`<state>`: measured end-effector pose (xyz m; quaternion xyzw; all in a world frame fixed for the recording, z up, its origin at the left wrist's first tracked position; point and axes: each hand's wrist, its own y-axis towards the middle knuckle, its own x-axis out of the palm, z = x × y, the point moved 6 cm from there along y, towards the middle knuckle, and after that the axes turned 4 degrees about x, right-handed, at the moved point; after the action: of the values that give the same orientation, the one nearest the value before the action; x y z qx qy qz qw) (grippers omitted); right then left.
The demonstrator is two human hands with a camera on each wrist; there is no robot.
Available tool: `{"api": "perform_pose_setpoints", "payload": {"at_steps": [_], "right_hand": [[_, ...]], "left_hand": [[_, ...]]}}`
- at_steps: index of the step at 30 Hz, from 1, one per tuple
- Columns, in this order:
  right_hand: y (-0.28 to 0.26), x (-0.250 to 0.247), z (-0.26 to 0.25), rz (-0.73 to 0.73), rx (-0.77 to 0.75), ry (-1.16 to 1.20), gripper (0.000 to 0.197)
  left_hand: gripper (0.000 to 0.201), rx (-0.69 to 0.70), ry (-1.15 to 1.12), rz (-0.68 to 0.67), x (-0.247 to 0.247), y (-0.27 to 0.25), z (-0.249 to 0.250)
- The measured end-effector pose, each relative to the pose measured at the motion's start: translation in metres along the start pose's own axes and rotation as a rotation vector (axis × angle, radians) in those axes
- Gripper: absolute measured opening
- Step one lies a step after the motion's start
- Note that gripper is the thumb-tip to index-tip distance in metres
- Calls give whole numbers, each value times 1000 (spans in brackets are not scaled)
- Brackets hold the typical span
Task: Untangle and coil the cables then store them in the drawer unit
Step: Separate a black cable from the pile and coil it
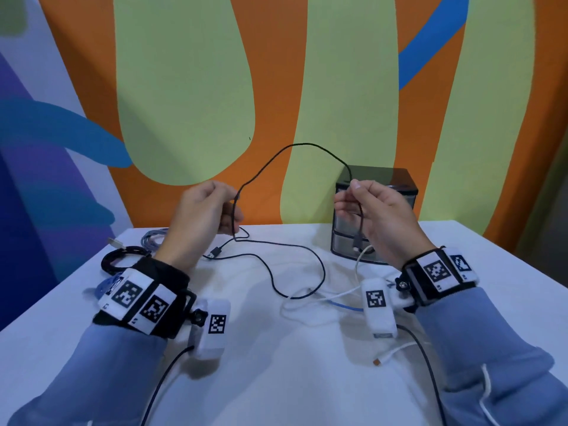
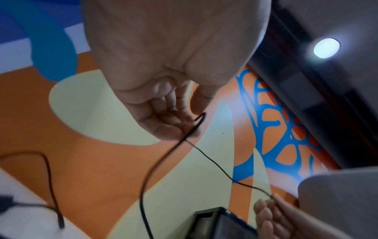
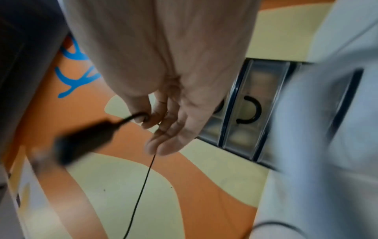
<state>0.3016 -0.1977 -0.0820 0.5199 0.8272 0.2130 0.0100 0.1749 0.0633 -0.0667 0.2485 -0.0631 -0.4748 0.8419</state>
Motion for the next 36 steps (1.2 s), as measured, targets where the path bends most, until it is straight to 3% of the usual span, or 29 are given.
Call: {"api": "perform_pose_setpoints", "payload": {"at_steps": [3,5,10,17,21,23,26,29,34,36], "right_hand": [[-3,6,3,-83,68,170,25],[-5,11,5,-153,116,190,36],[-13,28,3,-259,192,192,43],[-23,41,-3,-310,263,175,53],[-23,46,-4,-342,290,285,30],[-25,48,-4,-379,313,283,32],[-33,55,-3,-476,347,125,41],[-39,61,-3,-543,359,78,36],[-41,63,-6,-635,331,176,36],[-40,62,-12,-576,277,242,35]], "left_hand": [[37,-20,-118,-22,0,1,-4],[30,38,-143,-22,-1,1,0],[22,63,-305,138,-8,1,7],[25,289,117,140,-16,-4,14],[24,429,395,157,-12,-9,24],[24,438,478,148,-9,-10,24],[26,473,489,261,-13,-15,30],[29,472,398,442,-31,-18,37],[29,411,418,490,-33,-20,34],[27,388,444,494,-34,-18,32]]}}
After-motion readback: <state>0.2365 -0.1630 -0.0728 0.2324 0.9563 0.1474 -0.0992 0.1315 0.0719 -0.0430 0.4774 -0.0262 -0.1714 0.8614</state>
